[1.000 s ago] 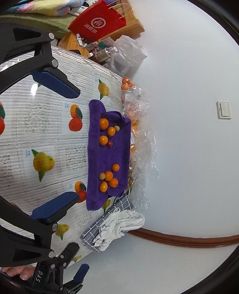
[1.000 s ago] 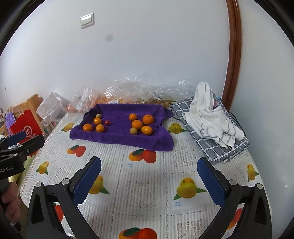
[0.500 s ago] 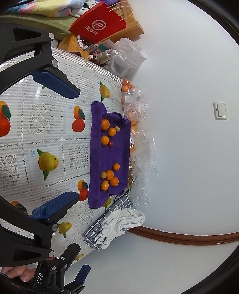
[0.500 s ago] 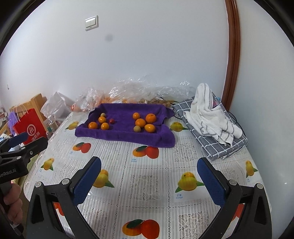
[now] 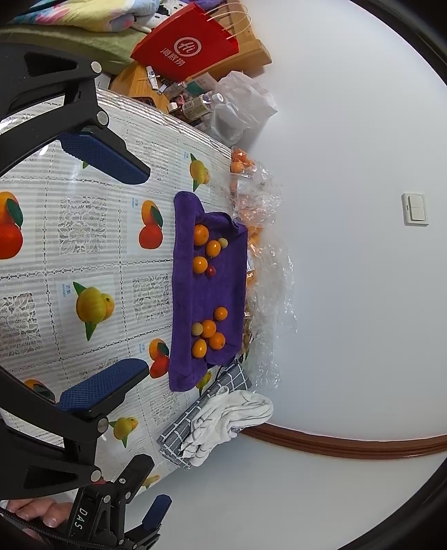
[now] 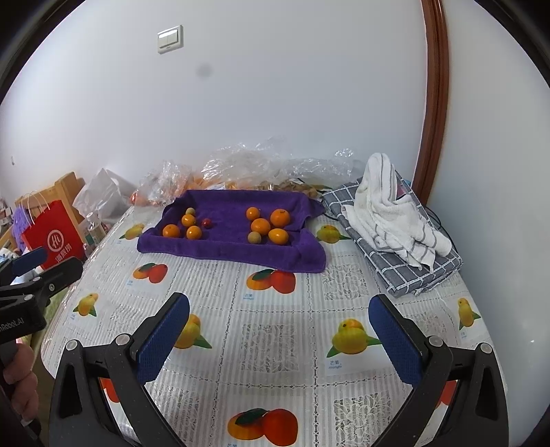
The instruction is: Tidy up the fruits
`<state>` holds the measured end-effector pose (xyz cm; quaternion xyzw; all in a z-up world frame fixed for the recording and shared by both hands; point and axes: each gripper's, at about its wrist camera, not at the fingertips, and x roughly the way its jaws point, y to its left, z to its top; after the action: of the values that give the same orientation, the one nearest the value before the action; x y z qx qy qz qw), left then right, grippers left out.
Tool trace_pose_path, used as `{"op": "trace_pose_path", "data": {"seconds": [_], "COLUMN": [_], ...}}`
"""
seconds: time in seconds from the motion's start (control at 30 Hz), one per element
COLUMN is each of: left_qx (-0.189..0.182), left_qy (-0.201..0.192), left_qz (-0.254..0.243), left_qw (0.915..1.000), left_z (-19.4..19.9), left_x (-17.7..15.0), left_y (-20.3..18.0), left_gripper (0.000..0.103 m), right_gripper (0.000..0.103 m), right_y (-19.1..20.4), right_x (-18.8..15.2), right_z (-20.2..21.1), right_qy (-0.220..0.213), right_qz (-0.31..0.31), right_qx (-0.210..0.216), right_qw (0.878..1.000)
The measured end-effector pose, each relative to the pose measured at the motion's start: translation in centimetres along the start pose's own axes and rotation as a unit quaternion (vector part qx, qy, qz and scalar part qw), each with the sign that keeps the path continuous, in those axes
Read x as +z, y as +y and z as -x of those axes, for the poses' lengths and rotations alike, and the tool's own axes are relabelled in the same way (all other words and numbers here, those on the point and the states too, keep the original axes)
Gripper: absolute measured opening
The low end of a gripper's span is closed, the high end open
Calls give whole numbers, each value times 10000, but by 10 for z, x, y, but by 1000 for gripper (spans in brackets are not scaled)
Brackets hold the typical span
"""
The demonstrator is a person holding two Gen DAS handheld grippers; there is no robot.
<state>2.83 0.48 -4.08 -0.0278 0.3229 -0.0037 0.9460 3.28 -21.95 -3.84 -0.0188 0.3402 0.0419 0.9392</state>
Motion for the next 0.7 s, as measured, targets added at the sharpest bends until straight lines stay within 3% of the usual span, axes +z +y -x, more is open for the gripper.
{"op": "trace_pose_path", "data": {"seconds": [0.7], "left_qx": [-23], "left_qy": [45], "left_qz": [11], "left_qw": [10000], "left_z": [-2], "left_x": [-1], "left_y": [3], "left_gripper": [102], "right_gripper": [103], "right_y": [-2], "right_x": [-2], "right_z": [-5], "right_qy": [79], "right_qz": [-22], "right_qx": [11], "right_qw": [10000]}}
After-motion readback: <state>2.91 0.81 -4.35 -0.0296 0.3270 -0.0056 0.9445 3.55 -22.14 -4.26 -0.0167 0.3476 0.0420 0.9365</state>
